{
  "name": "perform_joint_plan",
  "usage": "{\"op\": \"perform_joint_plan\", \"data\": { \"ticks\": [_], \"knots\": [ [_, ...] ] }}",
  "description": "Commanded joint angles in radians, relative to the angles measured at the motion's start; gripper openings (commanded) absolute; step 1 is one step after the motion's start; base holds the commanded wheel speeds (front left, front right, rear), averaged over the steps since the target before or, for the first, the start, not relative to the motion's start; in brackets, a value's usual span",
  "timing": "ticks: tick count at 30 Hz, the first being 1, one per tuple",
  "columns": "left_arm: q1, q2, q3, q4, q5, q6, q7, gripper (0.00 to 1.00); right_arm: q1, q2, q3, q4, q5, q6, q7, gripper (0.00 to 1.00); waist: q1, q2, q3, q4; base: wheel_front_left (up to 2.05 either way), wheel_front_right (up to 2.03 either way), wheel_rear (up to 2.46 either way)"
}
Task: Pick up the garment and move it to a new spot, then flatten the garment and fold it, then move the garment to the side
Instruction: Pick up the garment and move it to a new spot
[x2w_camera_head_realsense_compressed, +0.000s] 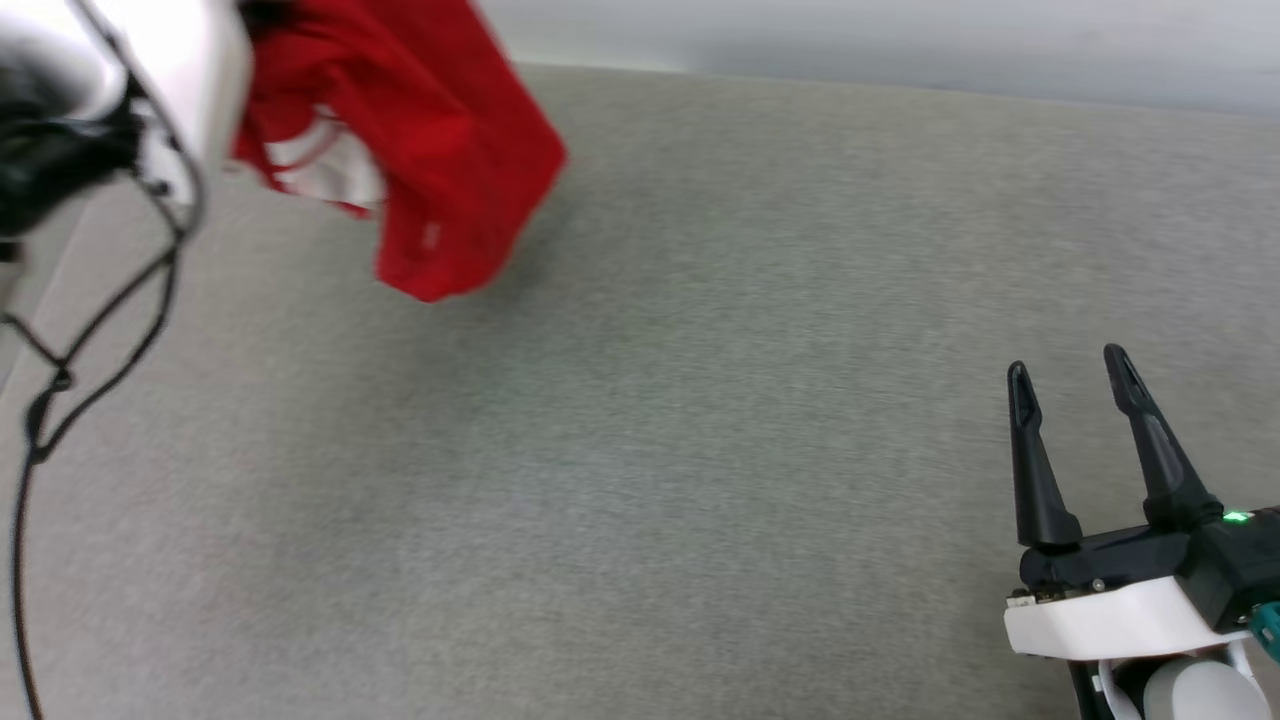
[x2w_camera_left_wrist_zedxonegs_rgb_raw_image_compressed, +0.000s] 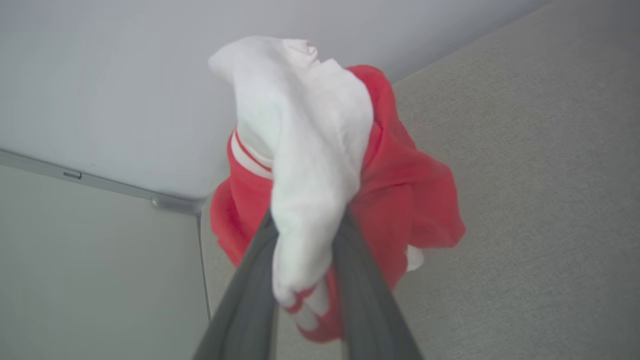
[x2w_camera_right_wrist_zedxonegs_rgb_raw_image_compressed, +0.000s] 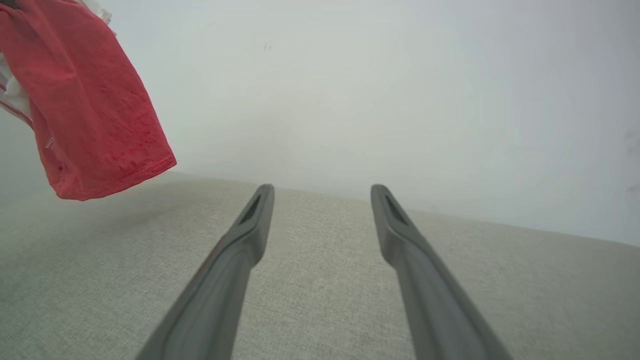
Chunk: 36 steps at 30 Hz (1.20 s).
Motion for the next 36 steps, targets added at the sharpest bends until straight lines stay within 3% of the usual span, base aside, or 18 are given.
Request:
{"op": "perform_joint_plan", "data": {
  "ticks": [1, 8, 15, 26, 36],
  "knots": [
    [-0.016, -0.007, -0.009, -0.006, 0.007, 0.000, 0.002, 0.00, 0.009, 0.004, -0.001, 0.002, 0.004, 0.000, -0.002, 1.00, 0.0001, 0.0000, -0.020, -0.039, 0.00, 0.00, 0.00],
    [-0.060, -0.109, -0.149, -0.046, 0.004, 0.000, 0.002, 0.00, 0.009, 0.004, 0.003, 0.007, 0.038, 0.000, -0.002, 1.00, 0.0001, 0.0000, -0.034, -0.170, 0.00, 0.00, 0.00],
    [-0.073, -0.198, -0.315, -0.051, -0.027, 0.000, -0.047, 0.00, 0.013, 0.004, 0.001, 0.010, 0.053, 0.000, -0.002, 1.00, 0.0001, 0.0000, -0.025, -0.258, 0.00, 0.00, 0.00],
    [0.029, -0.309, -0.568, 0.034, -0.095, 0.000, -0.160, 0.00, -0.016, 0.004, 0.004, 0.012, 0.058, 0.000, -0.002, 1.00, 0.0001, 0.0000, 0.028, -0.297, 0.00, 0.00, 0.00],
    [0.274, -0.383, -0.603, 0.077, -0.041, 0.000, -0.116, 0.00, -0.019, 0.004, -0.002, 0.028, 0.047, 0.000, -0.002, 1.00, 0.0001, 0.0000, 0.038, -0.287, 0.00, 0.00, 0.00]
  ]
}}
